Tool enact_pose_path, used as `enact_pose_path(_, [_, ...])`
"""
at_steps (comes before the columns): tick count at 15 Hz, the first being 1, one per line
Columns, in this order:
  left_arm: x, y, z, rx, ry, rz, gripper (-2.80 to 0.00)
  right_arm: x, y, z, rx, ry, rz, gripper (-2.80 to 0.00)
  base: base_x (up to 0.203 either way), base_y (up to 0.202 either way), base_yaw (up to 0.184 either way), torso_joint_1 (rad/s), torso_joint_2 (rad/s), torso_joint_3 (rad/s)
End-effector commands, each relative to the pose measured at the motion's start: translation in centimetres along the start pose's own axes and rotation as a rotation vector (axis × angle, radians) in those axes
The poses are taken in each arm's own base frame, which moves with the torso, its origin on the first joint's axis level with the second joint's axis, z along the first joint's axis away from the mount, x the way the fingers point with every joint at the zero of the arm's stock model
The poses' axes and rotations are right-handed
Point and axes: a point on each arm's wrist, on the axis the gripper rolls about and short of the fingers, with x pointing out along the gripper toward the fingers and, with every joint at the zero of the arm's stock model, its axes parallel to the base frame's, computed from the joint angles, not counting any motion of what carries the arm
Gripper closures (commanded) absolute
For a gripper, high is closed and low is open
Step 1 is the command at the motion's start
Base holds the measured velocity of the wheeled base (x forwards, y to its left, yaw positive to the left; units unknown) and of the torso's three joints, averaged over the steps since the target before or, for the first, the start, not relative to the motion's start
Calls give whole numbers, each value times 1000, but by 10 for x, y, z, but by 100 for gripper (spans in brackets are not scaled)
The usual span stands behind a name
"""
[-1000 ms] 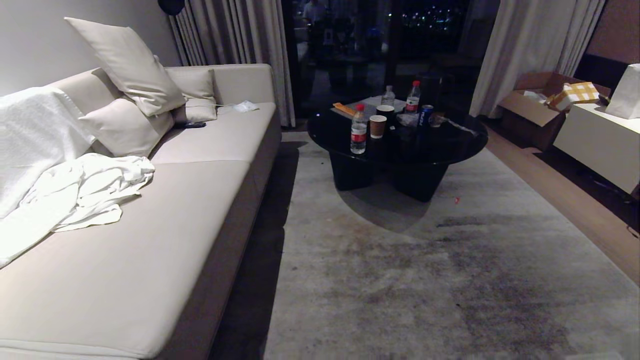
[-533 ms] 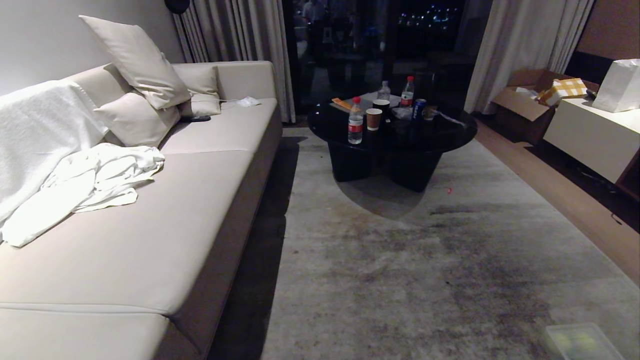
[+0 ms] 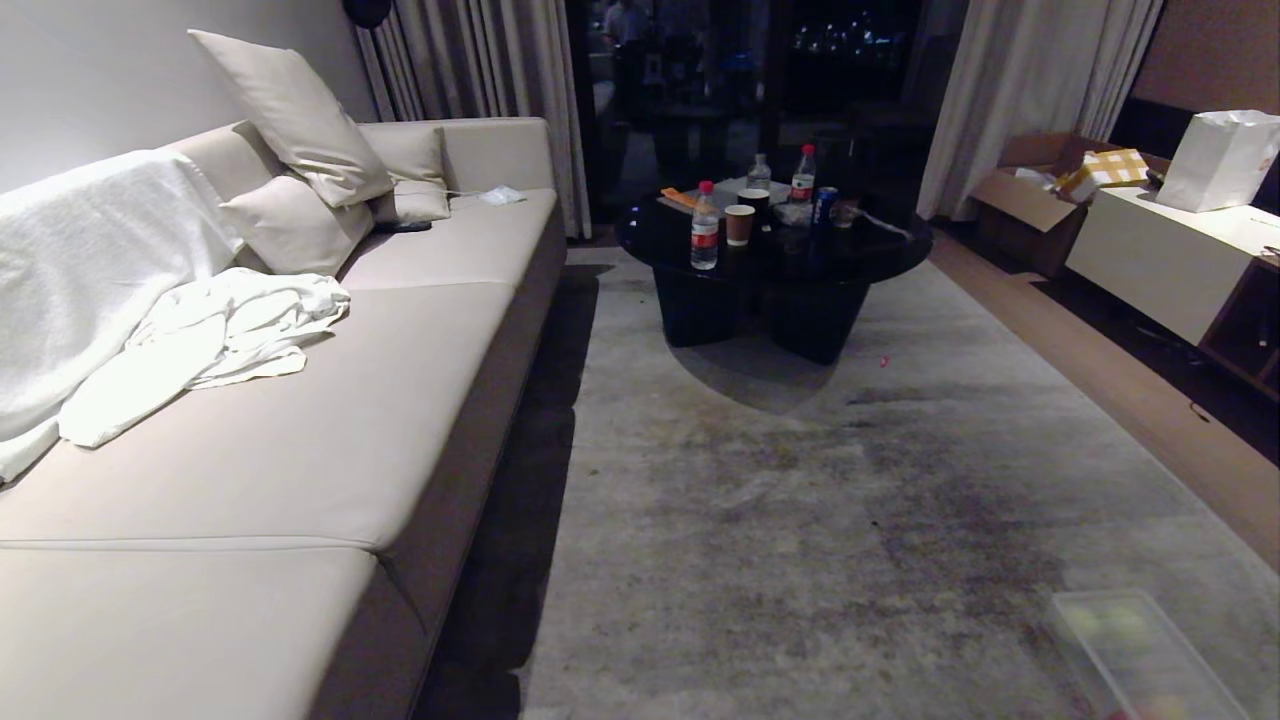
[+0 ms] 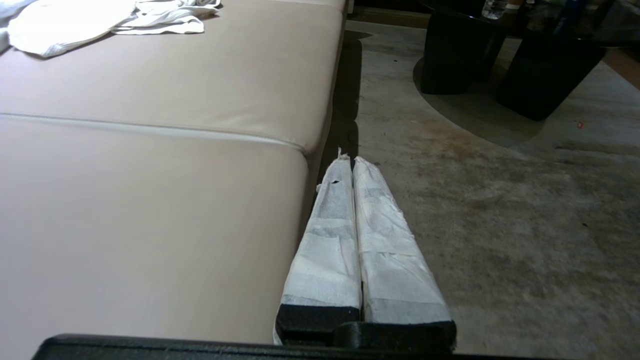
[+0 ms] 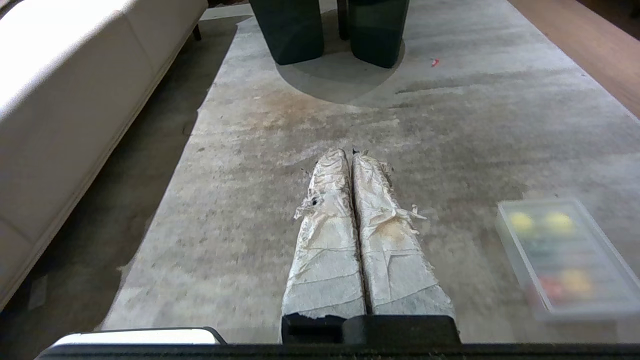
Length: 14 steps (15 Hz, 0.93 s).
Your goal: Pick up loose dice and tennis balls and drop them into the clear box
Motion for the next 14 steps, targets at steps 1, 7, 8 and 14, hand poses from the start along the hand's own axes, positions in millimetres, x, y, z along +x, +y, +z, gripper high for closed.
enact_pose_path(1, [0,0,0,0,3,4,0,0,0,0,1,2,1,0,-149,0,1,5,3,0])
enact_pose_path(7, [0,0,0,-8,3,4,0,0,0,0,-1,2,1,0,-17,0,1,0,0,1])
enact_pose_path(8, [0,0,0,-8,3,4,0,0,0,0,1,2,-1,0,0,0,0,0,0,0])
enact_pose_path(14, [0,0,0,-8,3,5,0,0,0,0,2,2,0,0,0,0,0,0,0,0])
